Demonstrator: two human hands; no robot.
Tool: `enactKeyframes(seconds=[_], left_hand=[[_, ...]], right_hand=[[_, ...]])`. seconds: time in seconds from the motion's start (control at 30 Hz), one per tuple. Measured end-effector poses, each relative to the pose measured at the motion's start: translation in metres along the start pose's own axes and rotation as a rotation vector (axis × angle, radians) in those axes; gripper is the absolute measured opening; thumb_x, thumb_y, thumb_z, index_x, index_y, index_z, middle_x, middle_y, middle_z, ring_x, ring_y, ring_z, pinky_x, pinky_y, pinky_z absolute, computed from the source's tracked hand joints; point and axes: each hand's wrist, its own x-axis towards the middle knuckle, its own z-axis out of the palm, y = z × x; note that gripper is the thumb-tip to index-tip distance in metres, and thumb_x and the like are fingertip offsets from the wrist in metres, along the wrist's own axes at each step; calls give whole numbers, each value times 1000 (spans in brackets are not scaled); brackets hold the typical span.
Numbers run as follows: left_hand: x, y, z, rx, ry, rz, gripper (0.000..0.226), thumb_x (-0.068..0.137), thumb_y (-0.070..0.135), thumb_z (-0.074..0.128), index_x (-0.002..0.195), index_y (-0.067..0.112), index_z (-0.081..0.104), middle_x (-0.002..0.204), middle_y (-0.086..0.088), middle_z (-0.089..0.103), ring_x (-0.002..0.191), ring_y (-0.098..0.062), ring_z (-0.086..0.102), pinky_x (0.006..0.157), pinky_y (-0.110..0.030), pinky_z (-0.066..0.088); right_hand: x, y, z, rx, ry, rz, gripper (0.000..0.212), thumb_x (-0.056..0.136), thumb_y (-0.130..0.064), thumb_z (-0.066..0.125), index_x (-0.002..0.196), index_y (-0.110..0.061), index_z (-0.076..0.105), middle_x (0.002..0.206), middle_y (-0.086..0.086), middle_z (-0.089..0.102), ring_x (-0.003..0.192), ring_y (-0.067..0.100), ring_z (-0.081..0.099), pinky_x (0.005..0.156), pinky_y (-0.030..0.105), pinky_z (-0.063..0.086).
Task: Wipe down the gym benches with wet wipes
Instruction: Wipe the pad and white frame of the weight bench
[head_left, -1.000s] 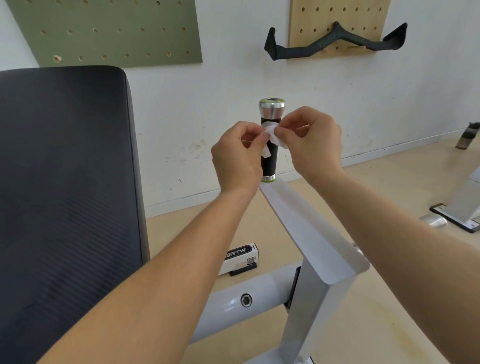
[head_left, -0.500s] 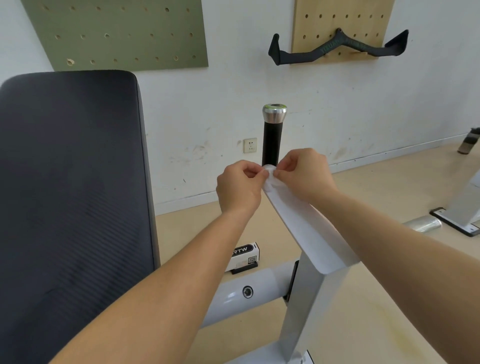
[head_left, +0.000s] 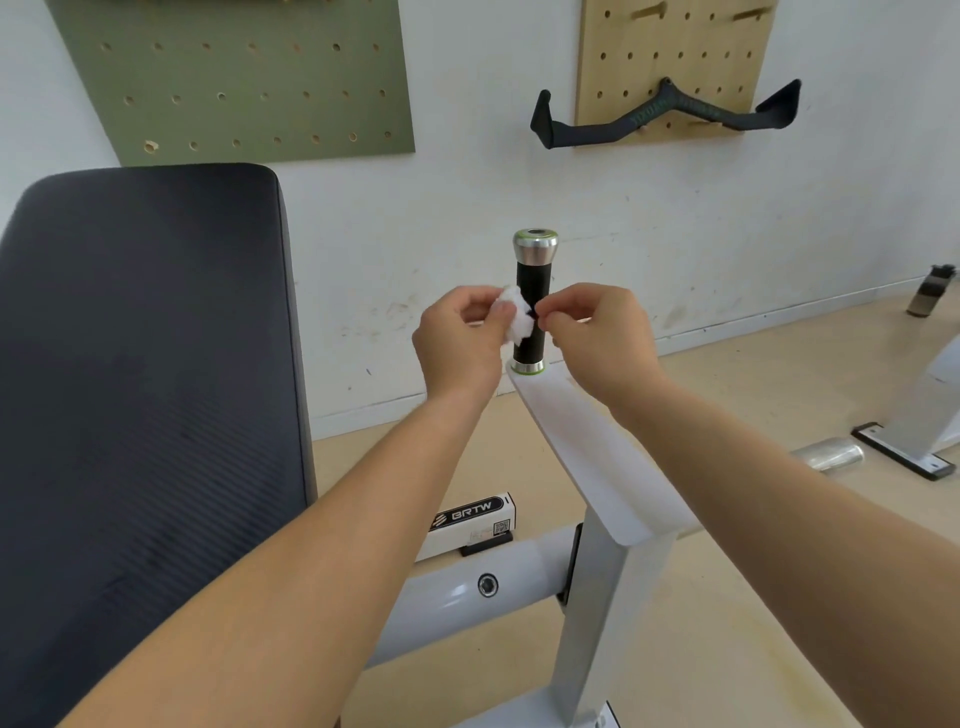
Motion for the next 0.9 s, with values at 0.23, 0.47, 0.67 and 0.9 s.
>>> enactKeyframes(seconds=[0.23,0.47,0.67,0.9], left_hand=[[10,-6,20,108,30,202,9,93,14,66,97,18,73,76,16,70,75,1,66,70,-11,46],[9,-38,6,271,-122,138,5,91,15,71,91,15,76,76,14,69,78,-7,68,75,-20,51],[12,-28,1,339,-181,72,7,91,14,68,93,17,74,83,6,72,83,-12,69,75,-21,51],[19,3,12,192,-37,159,8,93,14,67,93,15,75,79,9,72,79,-4,68,73,-13,50]], right_hand=[[16,9,12,99,105,138,21,87,-13,53,81,-23,70,82,-5,71,78,18,66,67,29,50],[16,20,16,32,86,159,20,89,-15,52,83,-22,69,82,-4,71,75,18,65,65,30,51],[11,21,14,21,60,193,20,87,-15,52,82,-20,70,83,0,72,72,19,62,66,31,51],[10,12,6,19,74,172,21,87,-14,50,85,-18,70,86,3,72,71,19,60,67,32,51]])
